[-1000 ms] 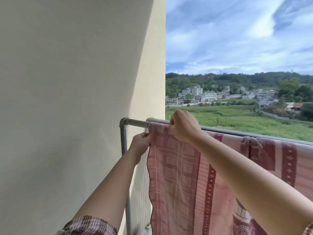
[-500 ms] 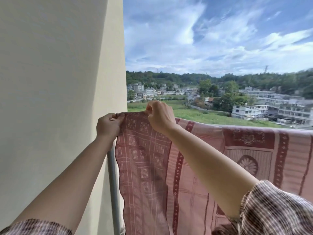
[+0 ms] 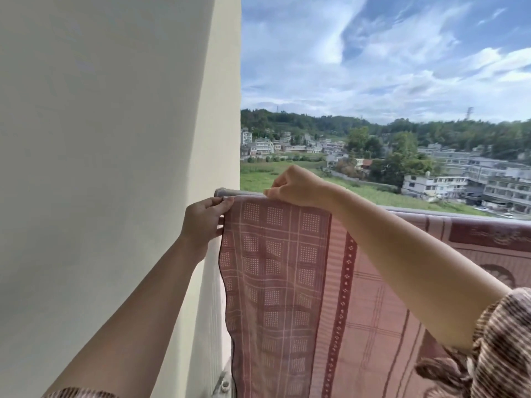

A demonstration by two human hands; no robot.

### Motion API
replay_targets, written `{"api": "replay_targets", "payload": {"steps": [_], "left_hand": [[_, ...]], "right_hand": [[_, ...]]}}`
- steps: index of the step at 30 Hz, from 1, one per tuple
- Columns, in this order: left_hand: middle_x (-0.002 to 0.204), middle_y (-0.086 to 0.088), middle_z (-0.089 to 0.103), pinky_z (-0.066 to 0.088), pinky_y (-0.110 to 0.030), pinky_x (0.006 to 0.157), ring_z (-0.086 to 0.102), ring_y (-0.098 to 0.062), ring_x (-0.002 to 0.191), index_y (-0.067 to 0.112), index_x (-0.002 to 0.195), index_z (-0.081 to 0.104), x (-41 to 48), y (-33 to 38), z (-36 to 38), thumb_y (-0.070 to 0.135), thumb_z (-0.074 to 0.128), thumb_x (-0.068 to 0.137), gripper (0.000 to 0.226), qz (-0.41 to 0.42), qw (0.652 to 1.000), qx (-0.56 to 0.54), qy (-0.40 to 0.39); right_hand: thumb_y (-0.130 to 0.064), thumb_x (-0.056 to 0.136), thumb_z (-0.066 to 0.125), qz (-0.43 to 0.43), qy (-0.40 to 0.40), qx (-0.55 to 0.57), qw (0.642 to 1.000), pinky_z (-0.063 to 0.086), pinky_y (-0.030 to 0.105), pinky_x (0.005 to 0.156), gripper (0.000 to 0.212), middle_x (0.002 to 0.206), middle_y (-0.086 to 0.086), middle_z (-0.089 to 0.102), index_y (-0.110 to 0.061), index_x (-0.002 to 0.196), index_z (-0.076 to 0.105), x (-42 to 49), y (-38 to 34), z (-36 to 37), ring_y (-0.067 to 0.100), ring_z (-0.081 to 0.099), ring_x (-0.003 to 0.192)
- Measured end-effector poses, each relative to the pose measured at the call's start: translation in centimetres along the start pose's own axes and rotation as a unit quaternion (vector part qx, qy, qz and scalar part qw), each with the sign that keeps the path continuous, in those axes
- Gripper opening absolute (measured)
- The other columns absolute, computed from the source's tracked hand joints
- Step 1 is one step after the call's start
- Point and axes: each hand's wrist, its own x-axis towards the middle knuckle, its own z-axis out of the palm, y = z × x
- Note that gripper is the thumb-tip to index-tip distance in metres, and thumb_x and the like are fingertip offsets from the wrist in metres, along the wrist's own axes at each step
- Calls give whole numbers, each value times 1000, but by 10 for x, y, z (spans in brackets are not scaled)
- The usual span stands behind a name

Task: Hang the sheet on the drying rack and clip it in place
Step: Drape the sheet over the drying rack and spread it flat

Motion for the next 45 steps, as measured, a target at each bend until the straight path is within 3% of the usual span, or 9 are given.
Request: {"api": "replay_targets", "payload": {"steps": [3,8,12,15,20,23,29,36,45], "left_hand": [[71,2,60,50,-26,61,56,-12,59,17,80,66,5,2,-5,20,63,89,10,-1,999,5,-32],[67,5,61,50,-20,52,57,-4,48,16,81,64,15,8,-3,19,62,89,9,17,999,-6,-34],[74,-1,65,52,-23,56,60,-9,54,10,90,66,28,18,-7,17,68,85,9,29,999,-19,36],[85,-8,68,55,-33,73,63,-18,73,12,85,68,35,8,-10,17,71,82,7,46,994,-8,102],[87,-1,71,55,-27,63,69,-14,74,14,96,68,5,-42,-23,50,62,83,38,12,1000,1,-10],[102,-3,72,55,-32,72,70,-19,90,13,112,66,-13,-72,-33,40,63,86,38,-29,998,-8,-56],[114,-10,70,47,-45,101,65,-28,109,9,113,67,-17,-85,-33,34,65,87,36,-30,998,-17,-49],[111,-8,71,57,-36,80,68,-28,102,13,117,65,-13,-68,-25,35,56,92,35,-17,993,-61,-96],[127,-25,54,48,-44,97,56,-37,115,8,128,55,20,-33,-25,42,60,87,53,-8,982,-113,-149]], "right_hand": [[-35,87,65,11,-31,13,999,44,22,54,29,67,-2,64,-9,89,76,1,1,3,8,52,53],[-21,83,72,-11,82,16,996,47,18,50,14,61,-4,66,-9,85,77,7,-6,7,3,52,50],[-20,85,70,-43,152,15,987,54,22,53,19,68,1,71,-2,83,77,15,-12,17,7,58,50],[-26,94,59,-52,125,-17,991,42,18,40,34,51,-6,54,0,73,68,13,-14,32,0,40,31],[-30,94,55,-70,167,-68,981,57,31,57,27,92,8,74,-9,91,71,-1,-11,41,16,64,57],[-26,88,58,-51,200,-87,975,39,25,40,29,84,17,73,1,86,70,-12,-4,44,12,39,41],[-22,86,62,-17,238,-58,969,56,33,57,26,77,15,74,1,84,73,-29,4,43,23,64,58],[-11,85,64,-2,232,-19,973,47,15,42,23,71,12,74,8,73,71,-23,8,38,5,46,38],[-14,86,65,6,215,-15,977,54,23,48,25,79,3,76,7,77,73,-17,3,32,4,53,42]]}}
